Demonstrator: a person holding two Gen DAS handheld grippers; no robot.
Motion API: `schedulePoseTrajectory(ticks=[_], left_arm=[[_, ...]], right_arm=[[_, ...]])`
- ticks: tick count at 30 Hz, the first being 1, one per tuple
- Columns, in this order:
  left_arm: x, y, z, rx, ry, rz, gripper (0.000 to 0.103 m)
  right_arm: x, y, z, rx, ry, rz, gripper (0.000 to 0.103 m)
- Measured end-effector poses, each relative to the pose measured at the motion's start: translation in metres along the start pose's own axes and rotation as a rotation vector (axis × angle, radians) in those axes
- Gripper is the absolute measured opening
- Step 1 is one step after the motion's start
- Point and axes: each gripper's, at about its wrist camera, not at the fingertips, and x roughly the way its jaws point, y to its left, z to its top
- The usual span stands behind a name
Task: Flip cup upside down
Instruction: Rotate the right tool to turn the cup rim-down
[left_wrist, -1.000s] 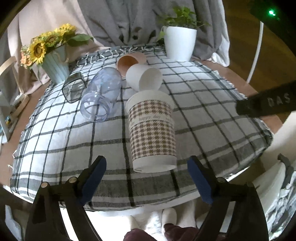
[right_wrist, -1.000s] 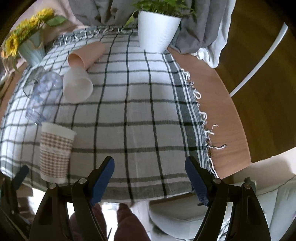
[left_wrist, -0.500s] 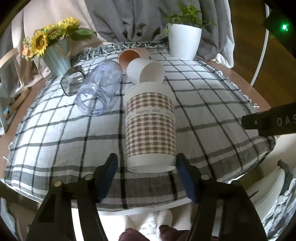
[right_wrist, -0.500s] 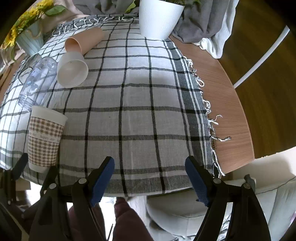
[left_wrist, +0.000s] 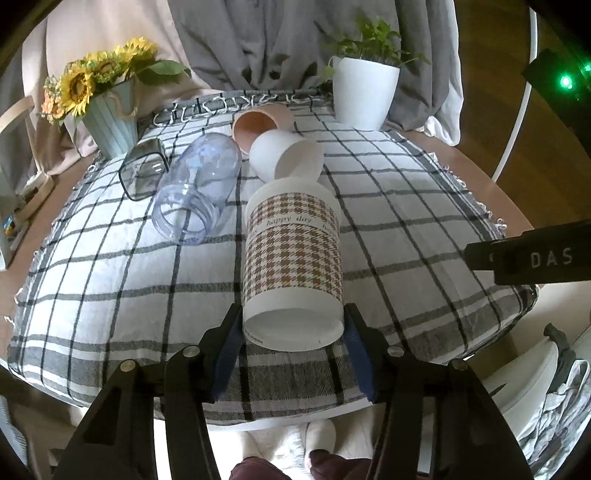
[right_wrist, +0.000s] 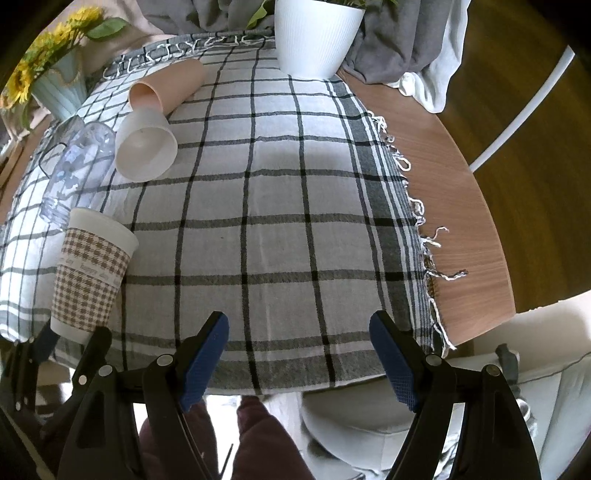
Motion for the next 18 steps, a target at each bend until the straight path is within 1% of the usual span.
schedulePoseTrajectory(ticks=[6, 13, 18], left_arm=[[-0.006, 0.0, 0.011, -0.002, -0.012, -0.009, 0.053], [-0.001, 0.004, 0.026, -0.017, -0.014, -0.016, 0.053], [0.001, 0.005, 0.035, -0.011, -0.029, -0.012, 0.053]], right_arm=[[-0.004, -0.002, 0.004, 0.015, -0.016, 0.026, 0.078], [-0.007, -0.005, 0.01, 0.038, -0.029, 0.041, 0.078], [-0.009, -0.009, 0.014, 0.057, -0.04, 0.047, 0.078]])
